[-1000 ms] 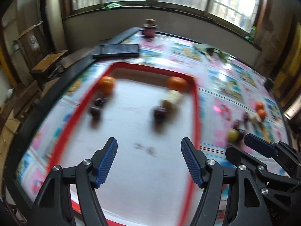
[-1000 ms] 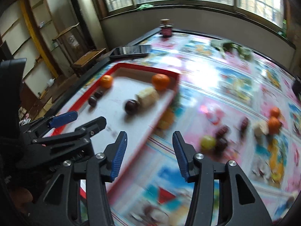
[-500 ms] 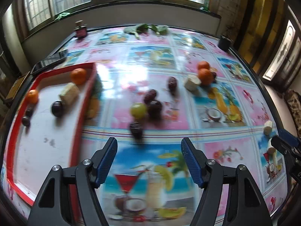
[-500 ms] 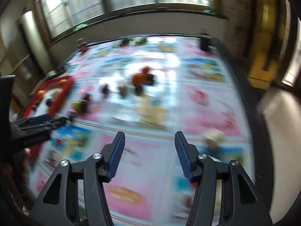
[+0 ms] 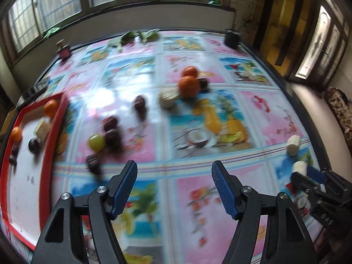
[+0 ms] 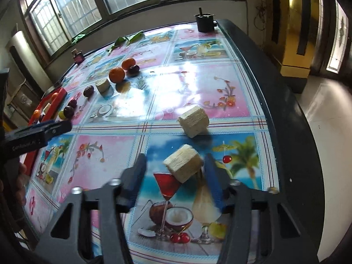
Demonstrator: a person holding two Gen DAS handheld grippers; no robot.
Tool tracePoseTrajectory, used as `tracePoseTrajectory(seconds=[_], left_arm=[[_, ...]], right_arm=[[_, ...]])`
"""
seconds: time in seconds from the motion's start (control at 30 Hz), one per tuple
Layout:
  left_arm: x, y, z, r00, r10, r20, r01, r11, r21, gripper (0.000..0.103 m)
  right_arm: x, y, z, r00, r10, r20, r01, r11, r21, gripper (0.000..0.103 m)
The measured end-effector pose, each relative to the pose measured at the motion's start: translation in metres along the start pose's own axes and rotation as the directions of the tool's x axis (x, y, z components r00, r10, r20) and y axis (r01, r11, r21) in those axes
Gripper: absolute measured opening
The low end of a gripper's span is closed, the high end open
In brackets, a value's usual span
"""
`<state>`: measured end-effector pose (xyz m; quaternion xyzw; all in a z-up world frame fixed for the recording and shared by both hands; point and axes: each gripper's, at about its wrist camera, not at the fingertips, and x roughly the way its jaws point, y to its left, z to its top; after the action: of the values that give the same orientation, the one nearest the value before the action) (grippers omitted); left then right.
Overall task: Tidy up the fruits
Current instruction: 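Grasp a cream cube with the right gripper while the left grasps another cream cube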
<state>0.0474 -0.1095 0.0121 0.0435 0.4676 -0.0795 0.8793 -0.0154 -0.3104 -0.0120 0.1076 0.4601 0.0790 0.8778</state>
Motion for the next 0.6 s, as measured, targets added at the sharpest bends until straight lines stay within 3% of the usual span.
tracePoseTrajectory(seconds=[0.03,0.33,0.47,0.6], left_arm=[[0.001,-0.009,0.003,1.0,-0.008,0.004,0.008,1.0,0.018,0.07],[0.011,-0.102,0.017,0.989,-0.149,-0.006,0.148,0.972,0.185,0.07],[0.02,-0.134,0.021,0.987,-0.161,-0.017,0.16,0.956,0.246,0.071],[0.031,-0.147,0.023,0.983,-0.178,-0.048,0.185,0.952,0.246,0.07]], right_arm=[[0.001,-0.002,0.0,1.0,0.008,0.0,-0.008,1.0,-0.01,0.038],[-0.016,-0.019,-0.008,1.0,0.018,0.012,-0.018,1.0,-0.026,0.039],[-0.024,-0.032,-0.016,1.0,0.025,0.003,-0.025,1.0,-0.004,0.039],[-0.027,-0.048,-0.022,0.999,0.045,0.006,-0.046,0.998,0.049,0.039]])
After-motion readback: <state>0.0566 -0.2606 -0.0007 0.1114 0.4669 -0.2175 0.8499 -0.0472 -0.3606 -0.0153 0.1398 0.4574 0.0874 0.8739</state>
